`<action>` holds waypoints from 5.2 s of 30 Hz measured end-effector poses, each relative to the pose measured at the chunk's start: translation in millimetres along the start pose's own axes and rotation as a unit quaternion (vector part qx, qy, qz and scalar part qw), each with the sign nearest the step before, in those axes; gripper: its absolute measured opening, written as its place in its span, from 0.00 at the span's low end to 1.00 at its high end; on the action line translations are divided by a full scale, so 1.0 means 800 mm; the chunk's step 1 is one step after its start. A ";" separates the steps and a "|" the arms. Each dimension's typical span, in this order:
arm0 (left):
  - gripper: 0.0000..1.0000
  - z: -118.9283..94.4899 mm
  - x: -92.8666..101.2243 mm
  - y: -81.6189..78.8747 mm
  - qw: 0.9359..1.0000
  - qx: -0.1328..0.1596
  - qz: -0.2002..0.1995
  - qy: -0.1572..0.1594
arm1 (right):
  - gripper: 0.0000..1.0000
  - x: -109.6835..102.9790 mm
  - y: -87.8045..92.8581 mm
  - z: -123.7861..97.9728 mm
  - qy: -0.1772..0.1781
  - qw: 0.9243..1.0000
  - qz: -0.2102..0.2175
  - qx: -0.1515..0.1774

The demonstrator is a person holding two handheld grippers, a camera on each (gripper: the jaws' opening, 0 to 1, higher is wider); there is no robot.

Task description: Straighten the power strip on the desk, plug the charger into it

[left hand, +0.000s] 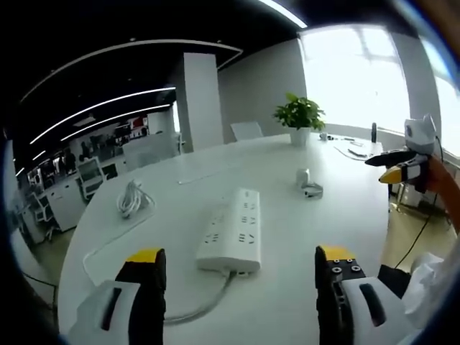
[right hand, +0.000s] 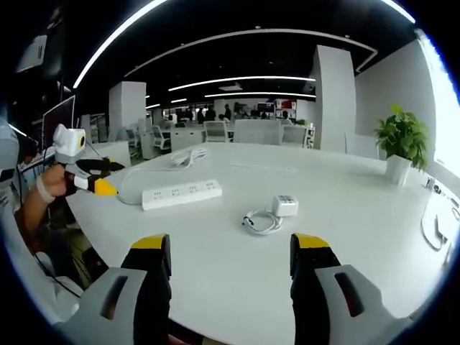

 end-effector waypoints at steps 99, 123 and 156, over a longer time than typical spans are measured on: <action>0.75 0.153 -0.024 0.001 0.989 -0.117 0.016 0.086 | 0.69 -0.008 -0.118 0.195 -0.290 0.885 -0.359 -0.067; 0.75 0.155 -0.024 0.001 0.989 -0.119 0.016 0.091 | 0.71 -0.056 -0.131 0.360 -0.335 0.739 -0.557 -0.178; 0.75 0.149 -0.020 0.004 0.988 -0.123 0.016 0.089 | 0.64 -0.104 -0.124 0.412 -0.404 0.588 -0.642 -0.282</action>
Point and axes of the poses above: the point that each gripper's makers call its tool centre point, and the gripper's own axes: z roughly forward along the fingers, x roughly to its right, y roughly out of its underside, the point moved 9 cm from there along -z, roughly backward along the fingers, and after that the axes turned 4 degrees about -x, right-handed, at the moved point
